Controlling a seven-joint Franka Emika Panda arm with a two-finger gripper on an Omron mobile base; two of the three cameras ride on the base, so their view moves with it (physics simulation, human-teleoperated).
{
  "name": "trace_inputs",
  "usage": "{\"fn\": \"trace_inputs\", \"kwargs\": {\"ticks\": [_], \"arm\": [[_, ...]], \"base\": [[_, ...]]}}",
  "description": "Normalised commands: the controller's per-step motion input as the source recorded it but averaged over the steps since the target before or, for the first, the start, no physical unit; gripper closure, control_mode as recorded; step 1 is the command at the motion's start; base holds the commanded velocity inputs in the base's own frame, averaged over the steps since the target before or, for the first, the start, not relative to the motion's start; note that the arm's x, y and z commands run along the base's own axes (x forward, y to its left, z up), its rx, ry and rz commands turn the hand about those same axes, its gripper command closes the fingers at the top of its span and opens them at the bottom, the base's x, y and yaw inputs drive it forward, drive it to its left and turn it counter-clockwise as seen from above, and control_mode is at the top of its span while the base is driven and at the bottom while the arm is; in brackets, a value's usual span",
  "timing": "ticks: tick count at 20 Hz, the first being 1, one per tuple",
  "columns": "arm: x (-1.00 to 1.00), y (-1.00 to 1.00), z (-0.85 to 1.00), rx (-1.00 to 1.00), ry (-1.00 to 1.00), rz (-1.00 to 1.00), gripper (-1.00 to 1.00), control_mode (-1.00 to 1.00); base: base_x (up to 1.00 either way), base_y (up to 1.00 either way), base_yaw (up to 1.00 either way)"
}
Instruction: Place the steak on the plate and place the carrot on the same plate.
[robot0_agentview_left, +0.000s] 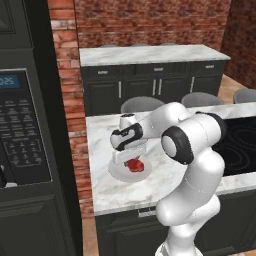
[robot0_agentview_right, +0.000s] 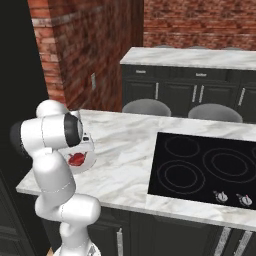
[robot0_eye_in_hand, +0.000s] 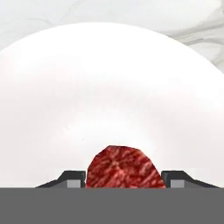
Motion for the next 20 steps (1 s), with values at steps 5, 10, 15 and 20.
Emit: {"fn": "trace_inputs", "kwargs": {"ticks": [5,10,15,20], "arm": [[0.00,0.07,-0.20,0.00,-0.04,0.00,-1.00,-1.00],[0.00,0.06,-0.01,0.00,-0.02,0.00,-1.00,-1.00],[-0.15,-0.02,0.47,0.00,-0.04,-0.03,-1.00,-1.00],[-0.44,-0.20,0.85,0.00,-0.04,-0.15,-1.00,-1.00]], "base": [[0.00,0.00,0.00],[0.00,0.00,0.00],[0.00,0.00,0.00],[0.00,0.00,0.00]]}}
